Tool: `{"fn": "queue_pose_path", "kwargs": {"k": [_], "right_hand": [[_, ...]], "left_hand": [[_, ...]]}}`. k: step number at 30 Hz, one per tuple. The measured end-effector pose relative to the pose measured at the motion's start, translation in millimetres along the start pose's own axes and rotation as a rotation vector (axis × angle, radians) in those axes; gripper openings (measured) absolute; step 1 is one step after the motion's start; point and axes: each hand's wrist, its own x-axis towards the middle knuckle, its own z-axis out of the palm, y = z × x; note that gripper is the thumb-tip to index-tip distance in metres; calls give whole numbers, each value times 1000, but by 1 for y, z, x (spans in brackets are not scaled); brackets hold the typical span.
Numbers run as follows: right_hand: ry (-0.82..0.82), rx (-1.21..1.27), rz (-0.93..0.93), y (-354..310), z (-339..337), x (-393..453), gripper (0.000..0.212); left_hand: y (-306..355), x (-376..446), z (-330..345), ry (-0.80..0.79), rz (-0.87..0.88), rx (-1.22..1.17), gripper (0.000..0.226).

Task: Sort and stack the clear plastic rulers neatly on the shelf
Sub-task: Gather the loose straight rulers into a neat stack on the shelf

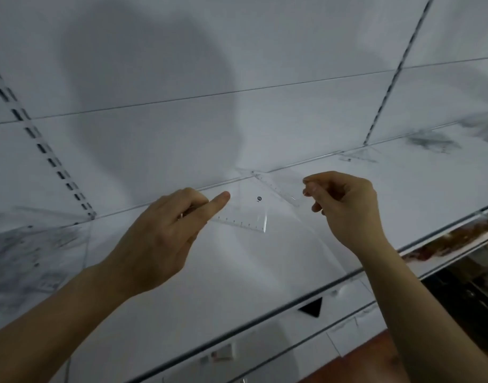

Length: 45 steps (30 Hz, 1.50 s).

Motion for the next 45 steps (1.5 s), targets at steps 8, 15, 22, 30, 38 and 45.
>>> {"fn": "queue_pose_path", "kwargs": {"k": [8, 15, 22, 30, 38, 45], "right_hand": [[109, -19, -7, 93, -133, 73, 7], [50, -83, -35, 144, -179, 139, 10], [-36, -467, -282, 177, -169, 201, 17], [-233, -593, -321, 216, -154, 203, 16], [-136, -401, -196, 218, -156, 203, 19], [-148, -387, -214, 220, -159, 204, 19]], "left_hand": [[59, 118, 86, -2, 53, -86, 53], [91, 181, 138, 40, -31, -147, 44], [101, 213, 165, 38, -134, -151, 44], [92, 236, 192, 17, -217, -157, 40], [73, 297, 255, 22, -339, -125, 33], [75, 302, 268, -99, -386, -11, 38]]}}
